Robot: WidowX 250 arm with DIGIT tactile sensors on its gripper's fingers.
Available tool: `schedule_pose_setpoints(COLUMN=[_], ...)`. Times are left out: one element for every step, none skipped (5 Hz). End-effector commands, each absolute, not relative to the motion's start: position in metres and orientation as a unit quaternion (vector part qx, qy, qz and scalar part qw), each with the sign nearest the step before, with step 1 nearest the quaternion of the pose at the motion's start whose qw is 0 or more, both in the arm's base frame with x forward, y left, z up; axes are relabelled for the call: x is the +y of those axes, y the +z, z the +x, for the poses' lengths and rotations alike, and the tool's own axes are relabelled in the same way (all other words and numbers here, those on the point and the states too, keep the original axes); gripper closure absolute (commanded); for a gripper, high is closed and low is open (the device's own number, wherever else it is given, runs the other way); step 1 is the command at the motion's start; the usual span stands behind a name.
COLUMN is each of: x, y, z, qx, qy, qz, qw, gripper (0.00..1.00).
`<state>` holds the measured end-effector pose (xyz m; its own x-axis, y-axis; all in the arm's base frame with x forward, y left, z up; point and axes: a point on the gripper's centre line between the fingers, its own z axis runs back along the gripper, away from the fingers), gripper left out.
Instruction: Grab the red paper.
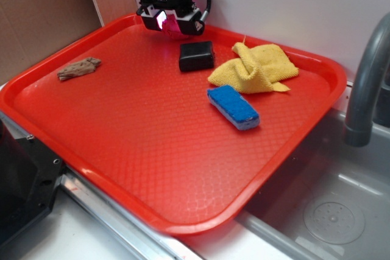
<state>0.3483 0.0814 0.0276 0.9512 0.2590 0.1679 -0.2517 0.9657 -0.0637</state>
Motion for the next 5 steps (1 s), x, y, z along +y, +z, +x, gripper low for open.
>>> schedule_pose_setpoints(x=[0.087, 0.085, 0.083, 0.084, 0.067], y=[0.036, 0.035, 0.033, 0.03, 0.056], z=[0.364, 0.361, 0.359, 0.356, 0.329], qx=[-0.102, -0.099, -0.097, -0.091, -0.052], qy=[0.137, 0.141, 0.142, 0.144, 0.125], qz=[-0.014, -0.015, -0.014, -0.016, -0.01], qw=[0.985, 0.985, 0.985, 0.985, 0.991], gripper=[1.0, 1.0, 1.0, 1.0, 1.0])
